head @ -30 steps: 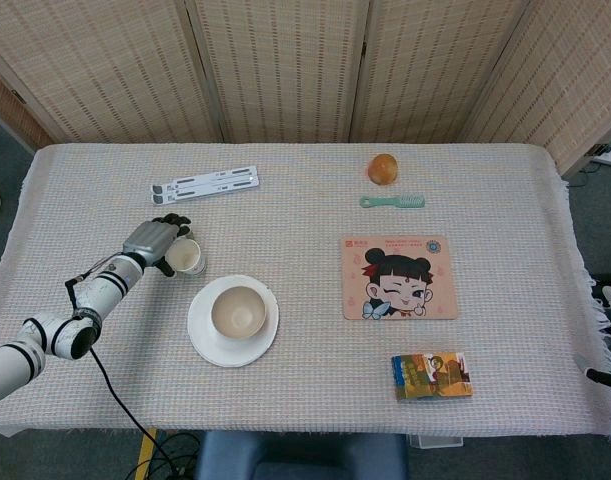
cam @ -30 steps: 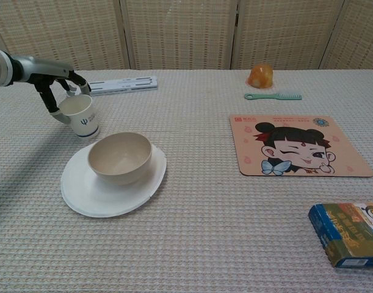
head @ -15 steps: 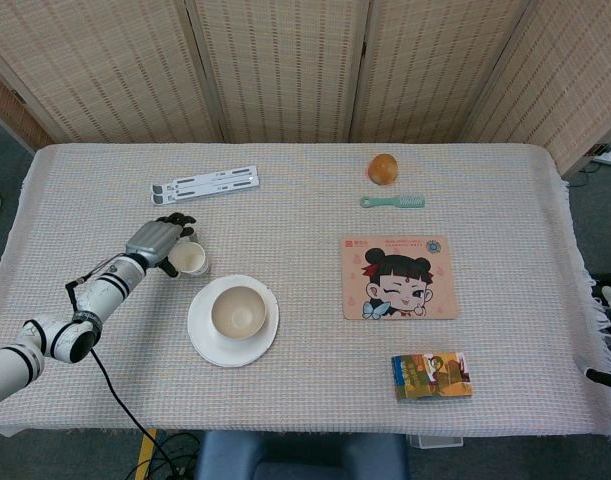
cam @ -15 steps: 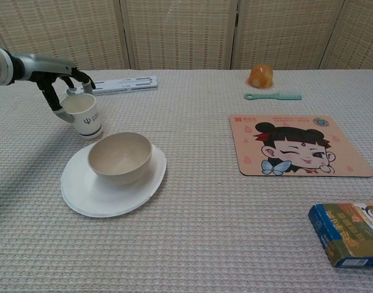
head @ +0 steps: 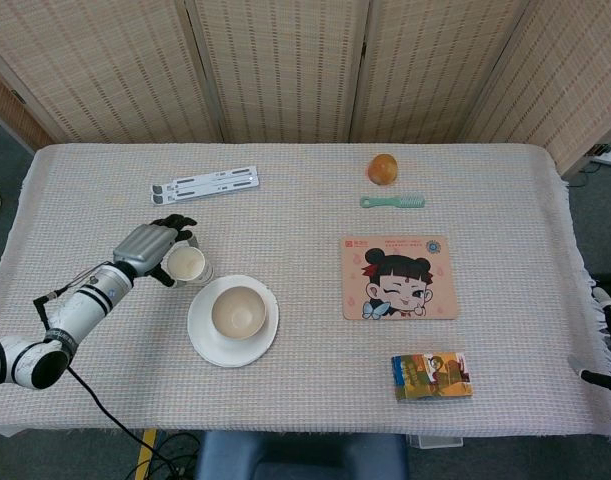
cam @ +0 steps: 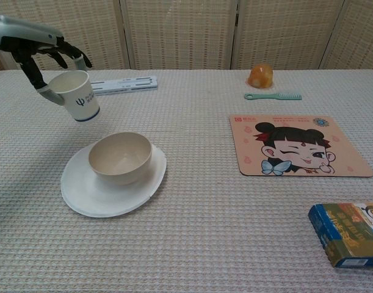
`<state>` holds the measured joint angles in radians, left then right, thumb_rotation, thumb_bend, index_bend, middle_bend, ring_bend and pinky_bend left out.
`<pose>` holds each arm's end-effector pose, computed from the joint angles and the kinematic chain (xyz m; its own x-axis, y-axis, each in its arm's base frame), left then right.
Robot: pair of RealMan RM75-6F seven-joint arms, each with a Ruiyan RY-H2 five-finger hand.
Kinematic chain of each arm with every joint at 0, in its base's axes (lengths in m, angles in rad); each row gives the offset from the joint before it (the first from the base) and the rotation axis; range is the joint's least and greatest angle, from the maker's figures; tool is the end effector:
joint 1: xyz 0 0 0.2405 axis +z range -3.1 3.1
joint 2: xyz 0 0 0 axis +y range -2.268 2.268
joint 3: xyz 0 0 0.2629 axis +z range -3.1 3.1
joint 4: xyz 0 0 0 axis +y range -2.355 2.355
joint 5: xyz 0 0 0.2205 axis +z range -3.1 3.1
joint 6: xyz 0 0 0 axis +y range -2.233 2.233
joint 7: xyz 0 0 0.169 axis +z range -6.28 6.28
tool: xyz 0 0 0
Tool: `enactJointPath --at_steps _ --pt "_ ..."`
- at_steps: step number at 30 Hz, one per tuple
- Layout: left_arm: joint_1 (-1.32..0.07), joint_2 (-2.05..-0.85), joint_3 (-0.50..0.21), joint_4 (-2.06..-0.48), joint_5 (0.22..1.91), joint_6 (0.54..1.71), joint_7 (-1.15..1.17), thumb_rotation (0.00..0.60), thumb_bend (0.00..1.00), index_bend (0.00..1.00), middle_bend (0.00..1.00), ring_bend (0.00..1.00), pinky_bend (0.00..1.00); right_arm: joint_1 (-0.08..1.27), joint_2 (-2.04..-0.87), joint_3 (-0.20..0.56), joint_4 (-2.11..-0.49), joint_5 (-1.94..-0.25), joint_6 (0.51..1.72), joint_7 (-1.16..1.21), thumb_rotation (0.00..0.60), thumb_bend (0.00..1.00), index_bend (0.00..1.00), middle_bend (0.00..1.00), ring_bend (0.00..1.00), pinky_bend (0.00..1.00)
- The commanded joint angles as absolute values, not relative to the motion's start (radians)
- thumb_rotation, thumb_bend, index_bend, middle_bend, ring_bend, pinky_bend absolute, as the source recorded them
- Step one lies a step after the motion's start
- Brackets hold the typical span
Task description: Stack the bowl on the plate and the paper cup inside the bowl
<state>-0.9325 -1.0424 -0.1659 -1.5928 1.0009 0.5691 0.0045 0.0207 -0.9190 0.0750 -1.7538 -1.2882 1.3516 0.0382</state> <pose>-0.1515 0.4319 0.0948 0.4476 0.4282 0.7851 0.8883 -0.3140 -0.3352 -0.3549 -0.1849 0.2013 0.3638 -0.1194 0.9238 -0.8889 0.2517 0.3827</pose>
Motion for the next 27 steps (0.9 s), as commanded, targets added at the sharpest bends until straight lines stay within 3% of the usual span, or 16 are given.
enactJointPath --at_steps 1,9,19,27 --pt "-0.919 -0.9 -0.155 -1.796 0.888 0.644 0.088 0.6 0.2 0.46 0.13 0.0 0.16 0.024 -0.917 0.07 -1.753 -1.298 1.345 0.043 0.6 0.22 0.0 0.0 0.0 0.0" --pt "-0.941 -0.821 -0.129 -2.022 0.758 0.739 0.198 0.6 0.2 0.46 0.13 0.0 0.16 0.034 -0.908 0.057 -1.75 -1.336 1.326 0.078 0.6 0.22 0.0 0.0 0.0 0.0" --pt "-1.001 -0.979 -0.094 -2.097 0.623 0.888 0.358 0.6 0.2 0.46 0.13 0.0 0.16 0.028 -0.879 0.036 -1.721 -1.416 1.336 0.199 0.6 0.22 0.0 0.0 0.0 0.0" --pt "-1.049 -1.087 -0.097 -2.056 0.543 0.926 0.418 0.6 0.2 0.46 0.13 0.0 0.16 0.015 -0.866 0.031 -1.705 -1.438 1.364 0.255 0.6 0.22 0.0 0.0 0.0 0.0"
